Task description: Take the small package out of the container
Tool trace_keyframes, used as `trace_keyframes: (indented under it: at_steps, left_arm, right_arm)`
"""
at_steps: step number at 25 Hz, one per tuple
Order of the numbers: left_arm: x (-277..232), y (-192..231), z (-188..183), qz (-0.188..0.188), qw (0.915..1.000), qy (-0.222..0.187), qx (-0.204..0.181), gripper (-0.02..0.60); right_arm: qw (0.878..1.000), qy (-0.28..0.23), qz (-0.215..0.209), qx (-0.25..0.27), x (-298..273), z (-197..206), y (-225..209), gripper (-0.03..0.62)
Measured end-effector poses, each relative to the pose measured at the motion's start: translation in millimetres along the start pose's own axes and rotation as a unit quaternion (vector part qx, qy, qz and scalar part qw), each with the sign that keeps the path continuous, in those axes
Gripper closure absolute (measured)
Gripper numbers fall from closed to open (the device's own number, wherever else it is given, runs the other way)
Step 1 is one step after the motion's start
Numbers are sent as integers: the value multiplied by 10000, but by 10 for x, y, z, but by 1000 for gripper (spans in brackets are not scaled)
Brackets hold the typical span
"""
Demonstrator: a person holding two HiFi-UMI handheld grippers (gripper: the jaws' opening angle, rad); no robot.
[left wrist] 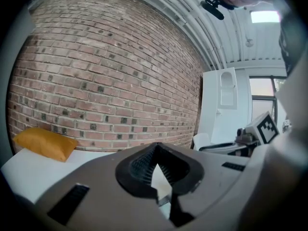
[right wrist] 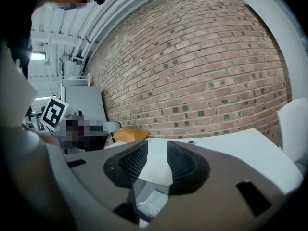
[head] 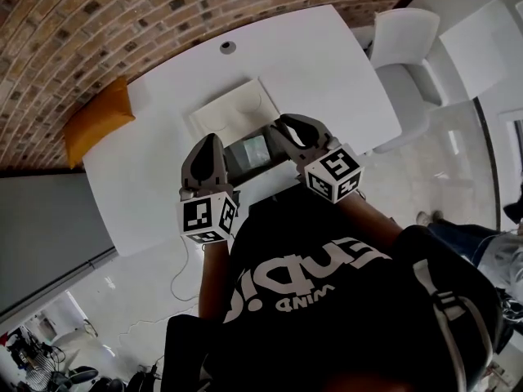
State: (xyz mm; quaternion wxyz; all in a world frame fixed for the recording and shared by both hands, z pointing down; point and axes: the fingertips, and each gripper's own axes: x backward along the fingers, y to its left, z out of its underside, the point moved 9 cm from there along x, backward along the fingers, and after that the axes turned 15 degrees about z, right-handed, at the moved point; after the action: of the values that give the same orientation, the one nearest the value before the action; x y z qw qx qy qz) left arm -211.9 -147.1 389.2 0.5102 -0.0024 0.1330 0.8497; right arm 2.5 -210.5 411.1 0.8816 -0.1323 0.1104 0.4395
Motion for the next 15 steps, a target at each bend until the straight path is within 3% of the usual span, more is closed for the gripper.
trace_keyframes:
  at_steps: [10,15]
  left_arm:
    - [-31,49,-19,35,10000,4,-36,577]
    - [-37,62,-28,30,10000,13,-28,577]
  right_arm:
    - [9999,28,-149,12,-90,-22,28,359]
    - [9998,100,-198,-4,-114,-30,22,339]
